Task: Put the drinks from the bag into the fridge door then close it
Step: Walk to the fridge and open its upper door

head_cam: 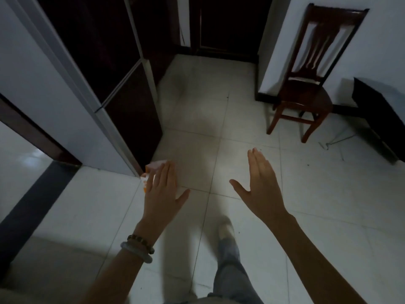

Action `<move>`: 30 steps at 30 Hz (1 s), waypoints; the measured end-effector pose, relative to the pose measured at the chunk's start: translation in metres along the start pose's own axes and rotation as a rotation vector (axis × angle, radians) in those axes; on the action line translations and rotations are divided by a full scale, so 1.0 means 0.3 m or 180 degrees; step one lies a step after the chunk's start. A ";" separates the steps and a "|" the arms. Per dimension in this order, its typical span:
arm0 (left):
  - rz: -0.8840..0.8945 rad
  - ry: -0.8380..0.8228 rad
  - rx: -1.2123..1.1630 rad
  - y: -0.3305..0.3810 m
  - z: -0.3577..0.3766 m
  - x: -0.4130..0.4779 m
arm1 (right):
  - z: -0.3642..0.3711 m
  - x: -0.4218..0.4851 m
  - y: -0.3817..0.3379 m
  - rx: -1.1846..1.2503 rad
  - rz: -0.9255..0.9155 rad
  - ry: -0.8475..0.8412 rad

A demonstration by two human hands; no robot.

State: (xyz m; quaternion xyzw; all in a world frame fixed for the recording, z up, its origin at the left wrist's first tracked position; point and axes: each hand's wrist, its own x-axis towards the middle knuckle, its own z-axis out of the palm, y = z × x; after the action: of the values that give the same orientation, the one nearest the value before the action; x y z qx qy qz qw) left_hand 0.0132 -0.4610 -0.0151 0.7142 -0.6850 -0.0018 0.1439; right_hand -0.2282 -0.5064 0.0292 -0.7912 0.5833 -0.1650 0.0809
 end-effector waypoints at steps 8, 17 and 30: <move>-0.0590 0.0105 0.0052 0.093 0.064 0.411 | 0.008 0.484 0.199 0.0154 -0.0488 -0.0301; -0.1341 0.0271 0.0281 0.043 0.087 0.658 | 0.092 0.905 0.190 0.0354 -0.1265 -0.0574; -0.1970 0.0365 0.0587 -0.287 0.137 1.080 | 0.332 1.495 -0.057 0.0321 -0.1923 -0.0741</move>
State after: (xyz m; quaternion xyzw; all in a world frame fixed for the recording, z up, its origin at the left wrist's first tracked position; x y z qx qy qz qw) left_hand 0.1093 -0.7846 -0.0093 0.8975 -0.4235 0.0568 0.1096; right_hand -0.0584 -0.9333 0.0164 -0.9370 0.3001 -0.1187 0.1336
